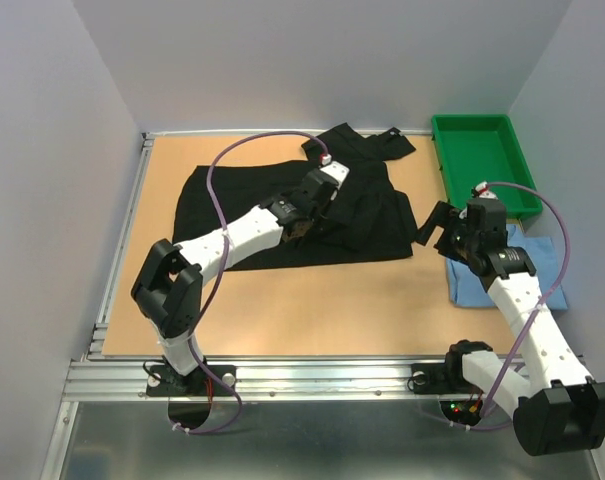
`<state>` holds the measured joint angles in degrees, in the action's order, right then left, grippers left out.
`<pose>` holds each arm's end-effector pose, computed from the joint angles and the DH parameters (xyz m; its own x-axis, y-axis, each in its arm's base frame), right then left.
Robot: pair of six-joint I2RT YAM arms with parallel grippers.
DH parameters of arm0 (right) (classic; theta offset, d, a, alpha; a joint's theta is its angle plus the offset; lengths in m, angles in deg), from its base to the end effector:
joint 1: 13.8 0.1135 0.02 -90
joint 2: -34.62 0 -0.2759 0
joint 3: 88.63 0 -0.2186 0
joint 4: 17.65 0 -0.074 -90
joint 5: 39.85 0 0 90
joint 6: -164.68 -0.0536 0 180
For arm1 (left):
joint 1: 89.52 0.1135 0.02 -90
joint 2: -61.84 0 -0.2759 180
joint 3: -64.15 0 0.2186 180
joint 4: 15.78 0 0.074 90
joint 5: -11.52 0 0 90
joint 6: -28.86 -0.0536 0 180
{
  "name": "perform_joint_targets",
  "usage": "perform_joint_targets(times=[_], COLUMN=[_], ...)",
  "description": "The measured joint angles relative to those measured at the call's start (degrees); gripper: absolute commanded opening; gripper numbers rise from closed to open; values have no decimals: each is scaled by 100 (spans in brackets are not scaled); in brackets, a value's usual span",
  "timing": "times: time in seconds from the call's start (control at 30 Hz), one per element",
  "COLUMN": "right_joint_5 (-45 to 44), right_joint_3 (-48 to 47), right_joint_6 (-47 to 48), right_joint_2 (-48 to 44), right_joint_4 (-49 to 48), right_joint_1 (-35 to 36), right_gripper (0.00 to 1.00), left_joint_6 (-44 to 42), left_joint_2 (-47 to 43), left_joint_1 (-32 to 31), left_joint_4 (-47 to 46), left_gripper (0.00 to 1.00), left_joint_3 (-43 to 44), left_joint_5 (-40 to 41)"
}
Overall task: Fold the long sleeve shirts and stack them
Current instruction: Fold the shirt
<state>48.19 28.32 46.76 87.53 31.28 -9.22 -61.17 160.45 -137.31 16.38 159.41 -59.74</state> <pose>0.1678 0.0116 0.2922 -0.5767 0.4233 -0.6988 0.2454 0.9056 0.3460 0.2688 -0.2707 0.3011 -0.3900 0.4307 -0.8139 0.5259 0.8297 0.1870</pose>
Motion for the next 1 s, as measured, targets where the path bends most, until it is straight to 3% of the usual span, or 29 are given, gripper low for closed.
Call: perform_joint_targets(times=[0.43, 1.0], right_joint_5=[1488, 2347], right_joint_3=[4, -107], right_joint_6=[164, 227], right_joint_2=[979, 2251], right_joint_4=[-293, -911], right_joint_1=[0, 37], right_gripper=[94, 92], left_joint_6=[1307, 1755], left_joint_2=[0, 249], left_joint_1=[2055, 3152], left_joint_4=[70, 374], left_gripper=[0, 0], left_joint_3=[0, 643], left_joint_5=[-540, -780])
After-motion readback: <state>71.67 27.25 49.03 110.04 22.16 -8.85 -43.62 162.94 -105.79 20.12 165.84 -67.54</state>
